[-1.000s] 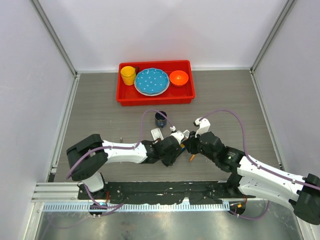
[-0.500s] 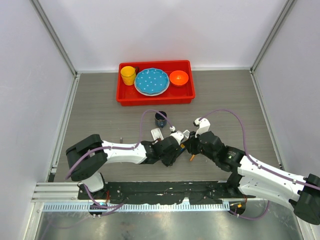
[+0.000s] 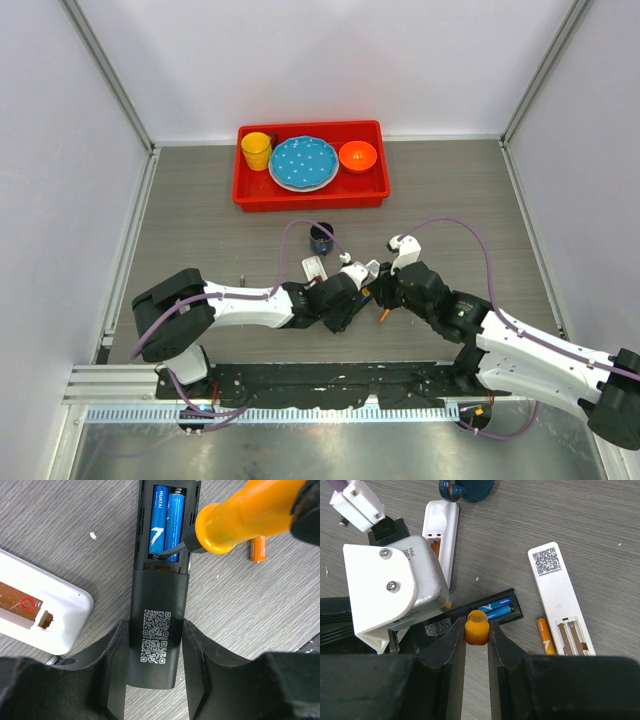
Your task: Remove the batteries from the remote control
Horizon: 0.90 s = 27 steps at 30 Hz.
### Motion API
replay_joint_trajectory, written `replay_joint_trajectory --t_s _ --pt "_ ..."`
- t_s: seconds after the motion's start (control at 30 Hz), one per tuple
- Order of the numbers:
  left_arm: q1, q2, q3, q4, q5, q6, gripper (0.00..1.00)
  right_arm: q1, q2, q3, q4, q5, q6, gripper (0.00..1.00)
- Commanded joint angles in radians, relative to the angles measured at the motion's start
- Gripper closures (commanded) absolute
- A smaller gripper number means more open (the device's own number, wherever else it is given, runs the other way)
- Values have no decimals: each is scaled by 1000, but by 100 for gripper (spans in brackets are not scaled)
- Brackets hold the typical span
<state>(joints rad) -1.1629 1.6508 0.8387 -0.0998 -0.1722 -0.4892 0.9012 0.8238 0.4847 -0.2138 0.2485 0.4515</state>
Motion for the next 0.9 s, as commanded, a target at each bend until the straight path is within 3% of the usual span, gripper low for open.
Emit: replay_joint_trajectory --t_s 0.0,0.87 --pt "-3 87 -72 -135 53 -29 100 2 -14 32 -42 6 0 99" --pt "-3 92 -70 -143 48 -23 100 2 -14 57 -72 5 -17 99"
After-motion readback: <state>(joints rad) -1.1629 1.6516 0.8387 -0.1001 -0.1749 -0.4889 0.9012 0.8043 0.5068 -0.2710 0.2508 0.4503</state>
